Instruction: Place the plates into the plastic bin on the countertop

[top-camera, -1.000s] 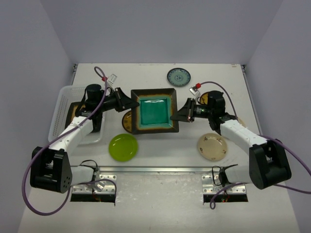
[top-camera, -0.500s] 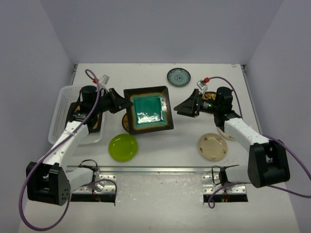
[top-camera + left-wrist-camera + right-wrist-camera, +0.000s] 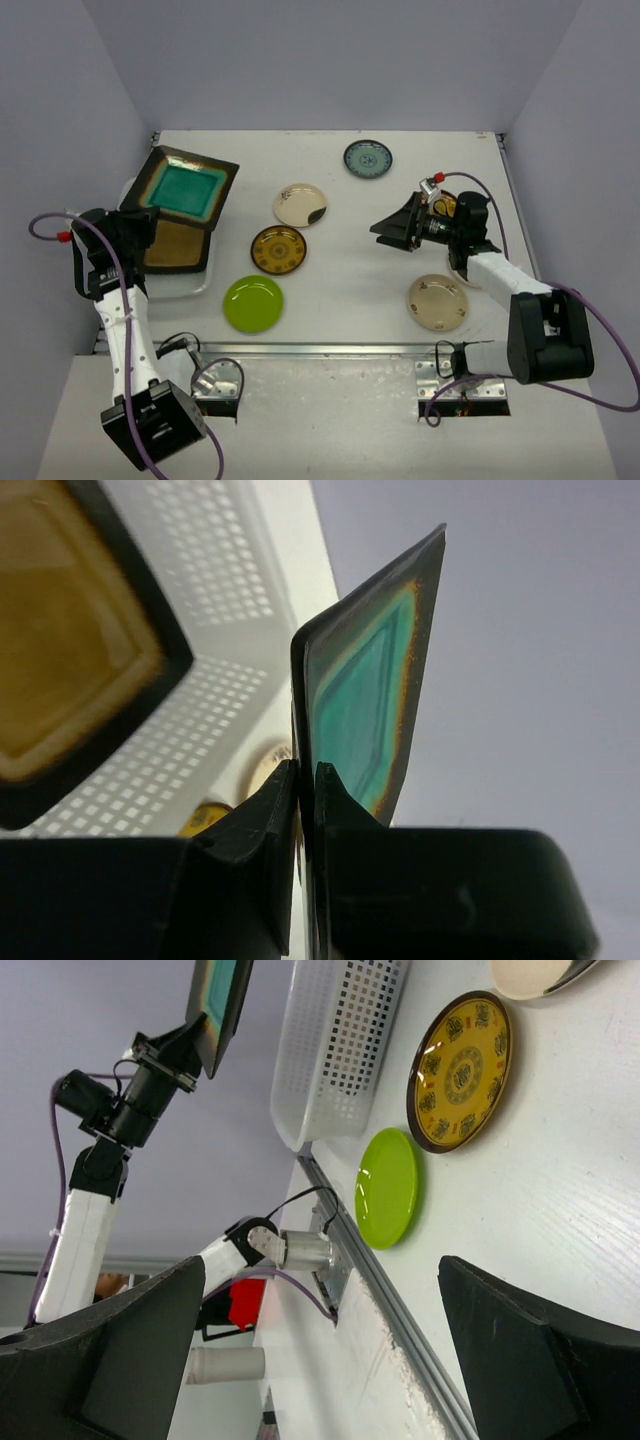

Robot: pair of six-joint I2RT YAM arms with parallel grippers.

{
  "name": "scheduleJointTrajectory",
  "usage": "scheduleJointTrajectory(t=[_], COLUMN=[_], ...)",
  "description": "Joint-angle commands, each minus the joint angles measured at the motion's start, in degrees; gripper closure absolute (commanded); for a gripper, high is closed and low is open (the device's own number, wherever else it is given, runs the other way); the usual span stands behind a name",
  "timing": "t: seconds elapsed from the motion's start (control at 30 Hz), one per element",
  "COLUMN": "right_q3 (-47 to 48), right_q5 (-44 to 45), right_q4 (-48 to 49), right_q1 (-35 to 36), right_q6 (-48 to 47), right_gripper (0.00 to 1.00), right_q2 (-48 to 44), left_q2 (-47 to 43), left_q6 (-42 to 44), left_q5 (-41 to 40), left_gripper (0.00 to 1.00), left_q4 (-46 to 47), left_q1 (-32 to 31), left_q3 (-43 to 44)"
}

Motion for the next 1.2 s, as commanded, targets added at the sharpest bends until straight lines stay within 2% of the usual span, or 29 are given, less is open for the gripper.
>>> scheduleJointTrajectory(t=[0.0,0.33,0.57,1.03,1.07,1.17], right_q3=[-1.3,-3.8,-4.1,-4.5,-4.5,-4.5], right_q5=[-1.8,-3.2,-3.4,-3.5,-3.5,-3.4], right_q4=[5.9,13.5,14.9,15.8,15.8,15.9], right_q1=[-0.2,-0.7,-0.9,-1.0,-1.0,-1.0], right_q6=[1.1,5.7,6.7,7.3,7.4,7.6], right_gripper=[0.01,0.01,0.01,0.01,0.01,0.01], right_q2=[-0.7,1.9,2.1,2.1,2.1,2.2], left_q2=[-5.4,-0.2,1.0,8.0,8.6,10.4], left_q6=[-12.3,-12.7,-10.7,-3.7,-3.5,-1.9], left_q5=[-10.0,-21.6,-25.1,-17.7,-16.3,-14.6], left_gripper=[1.00,1.00,1.00,1.00,0.92,0.49], left_q4=[-1.7,-1.7,-1.6,3.2,3.6,3.4], left_q1=[1.1,1.4,1.6,3.8,3.9,4.1], left_q3=[1.4,-0.3,-1.8,-3.4,-3.4,-2.6])
